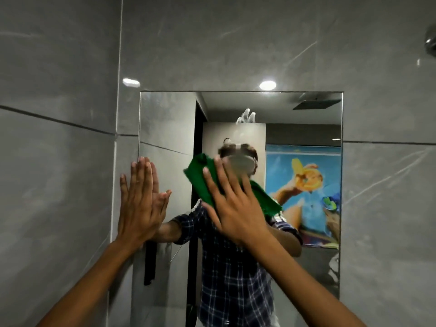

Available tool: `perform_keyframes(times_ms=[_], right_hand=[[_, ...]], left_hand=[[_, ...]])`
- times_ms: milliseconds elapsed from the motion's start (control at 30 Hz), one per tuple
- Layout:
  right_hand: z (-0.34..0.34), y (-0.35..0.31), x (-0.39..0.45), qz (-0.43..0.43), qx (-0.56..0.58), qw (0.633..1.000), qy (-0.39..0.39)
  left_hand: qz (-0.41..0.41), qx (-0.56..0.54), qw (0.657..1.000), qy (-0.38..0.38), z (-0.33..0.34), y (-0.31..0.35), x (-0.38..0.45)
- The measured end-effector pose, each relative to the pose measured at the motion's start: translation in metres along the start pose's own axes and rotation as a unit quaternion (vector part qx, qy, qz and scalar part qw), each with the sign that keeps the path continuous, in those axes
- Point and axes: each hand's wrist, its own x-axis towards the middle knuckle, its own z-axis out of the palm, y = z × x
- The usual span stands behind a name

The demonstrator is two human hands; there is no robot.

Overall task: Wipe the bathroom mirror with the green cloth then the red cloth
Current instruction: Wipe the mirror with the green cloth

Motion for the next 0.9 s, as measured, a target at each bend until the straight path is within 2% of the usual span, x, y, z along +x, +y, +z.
perform_keyframes(times_ms=[33,67,167,233,267,333,367,433,467,500,533,567,600,667,733,800,833,900], right_hand=[[0.002,0.006,-0.016,-0.02,-0.01,1.0,-0.006],[0.003,0.014,-0.029,0.002,-0.021,1.0,-0.004],[-0.01,0.044,-0.026,0.197,-0.022,0.98,0.032],[-0.022,0.052,0.016,0.315,-0.011,0.947,0.067],[-0.028,0.052,0.043,0.346,0.009,0.935,0.08],[-0.034,0.045,0.087,0.33,0.037,0.94,0.078],[-0.031,0.038,0.097,0.274,0.029,0.959,0.062],[-0.022,0.033,0.09,0.083,-0.002,0.996,0.022],[-0.019,0.036,0.075,-0.003,-0.016,1.0,0.008],[-0.016,0.044,0.058,-0.05,-0.028,0.998,0.003],[-0.014,0.053,0.041,-0.048,-0.035,0.998,0.007],[-0.015,0.063,0.028,0.001,-0.036,0.999,0.02],[-0.019,0.073,0.022,0.087,-0.028,0.995,0.037],[-0.029,0.084,0.035,0.277,-0.012,0.958,0.069],[-0.041,0.08,0.073,0.387,0.016,0.915,0.11],[-0.047,0.065,0.113,0.4,0.039,0.907,0.126],[-0.045,0.057,0.126,0.371,0.043,0.92,0.119],[-0.035,0.041,0.131,0.23,0.033,0.969,0.083]], left_hand=[[0.0,0.002,1.0,0.001,0.001,-0.001,0.0],[-0.005,0.003,1.0,0.0,0.002,-0.001,0.001],[-0.014,0.002,1.0,-0.023,0.009,-0.007,0.0],[-0.022,0.006,0.999,-0.041,0.011,-0.009,0.001],[-0.024,0.006,0.998,-0.05,0.011,-0.011,0.001],[-0.021,0.007,0.998,-0.054,0.01,-0.013,0.001],[-0.022,0.009,0.998,-0.054,0.01,-0.014,-0.001],[-0.024,0.008,0.998,-0.055,0.007,-0.011,-0.001],[-0.021,0.009,0.998,-0.054,0.003,-0.01,-0.002],[-0.014,0.011,0.999,-0.05,0.0,-0.008,-0.002],[-0.009,0.01,0.999,-0.049,-0.004,-0.006,-0.002],[-0.006,0.005,0.999,-0.046,-0.009,-0.002,-0.001],[-0.005,-0.002,0.999,-0.043,-0.015,0.003,0.0],[-0.002,-0.008,0.999,-0.038,-0.023,0.012,0.0],[0.004,-0.009,0.999,-0.037,-0.03,0.019,-0.001],[0.005,-0.006,0.999,-0.037,-0.036,0.02,0.0],[0.004,-0.004,0.999,-0.038,-0.037,0.02,0.0],[0.003,0.0,0.999,-0.04,-0.038,0.023,-0.001]])
